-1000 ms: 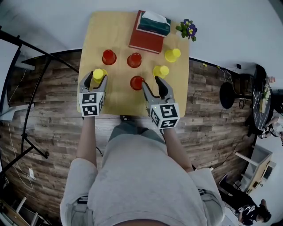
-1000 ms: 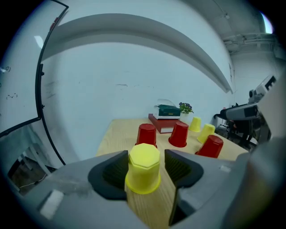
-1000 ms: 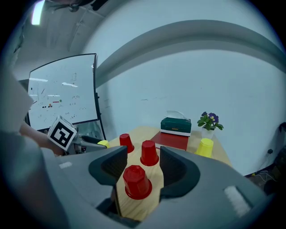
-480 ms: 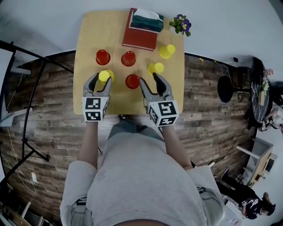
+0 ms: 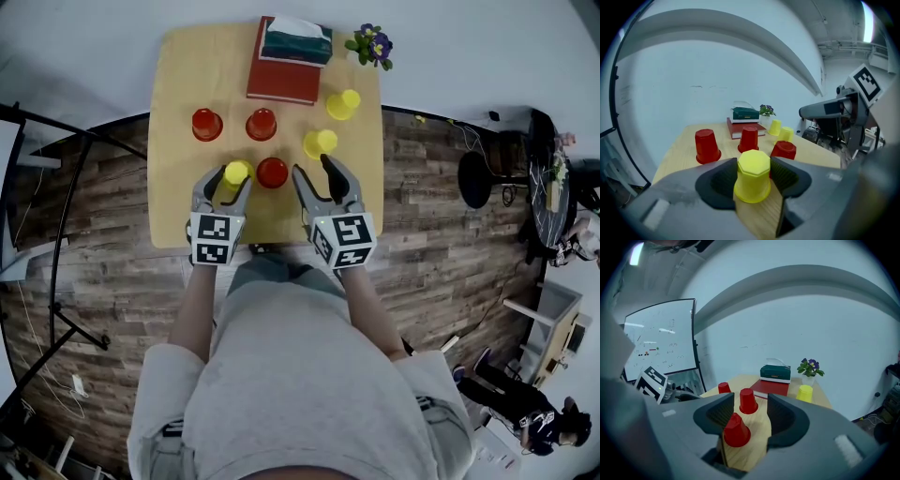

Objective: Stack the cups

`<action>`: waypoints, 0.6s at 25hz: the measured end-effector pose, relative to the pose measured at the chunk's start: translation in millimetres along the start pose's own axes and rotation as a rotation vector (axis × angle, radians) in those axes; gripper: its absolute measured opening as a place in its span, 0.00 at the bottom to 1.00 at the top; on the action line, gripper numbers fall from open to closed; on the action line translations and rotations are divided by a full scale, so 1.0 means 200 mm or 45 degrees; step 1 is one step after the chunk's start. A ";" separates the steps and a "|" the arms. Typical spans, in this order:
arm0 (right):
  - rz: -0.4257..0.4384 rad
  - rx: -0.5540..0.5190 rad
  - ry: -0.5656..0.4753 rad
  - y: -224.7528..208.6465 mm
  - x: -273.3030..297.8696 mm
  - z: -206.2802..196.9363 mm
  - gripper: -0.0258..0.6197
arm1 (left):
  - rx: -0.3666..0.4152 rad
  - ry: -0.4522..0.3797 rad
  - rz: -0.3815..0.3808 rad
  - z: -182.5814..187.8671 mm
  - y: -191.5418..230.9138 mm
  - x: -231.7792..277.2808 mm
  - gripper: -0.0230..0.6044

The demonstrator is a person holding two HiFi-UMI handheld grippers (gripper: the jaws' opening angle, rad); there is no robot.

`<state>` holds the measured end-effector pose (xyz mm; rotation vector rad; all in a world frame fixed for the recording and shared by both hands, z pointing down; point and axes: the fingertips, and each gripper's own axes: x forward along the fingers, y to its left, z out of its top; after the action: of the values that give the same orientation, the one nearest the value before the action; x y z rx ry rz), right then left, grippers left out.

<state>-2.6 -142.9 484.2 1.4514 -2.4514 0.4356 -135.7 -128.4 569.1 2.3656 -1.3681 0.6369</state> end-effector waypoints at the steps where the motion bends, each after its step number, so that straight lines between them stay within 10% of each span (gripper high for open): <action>1: -0.002 0.002 -0.001 0.00 0.00 0.00 0.39 | 0.008 0.005 -0.002 0.00 -0.01 0.01 0.41; 15: -0.098 0.053 0.052 -0.19 0.05 -0.06 0.39 | -0.079 -0.227 -0.056 0.23 -0.01 -0.14 0.50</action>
<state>27.4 -164.3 503.5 1.5320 -2.3594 0.4982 -136.2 -129.3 515.1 2.4441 -1.3821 0.3735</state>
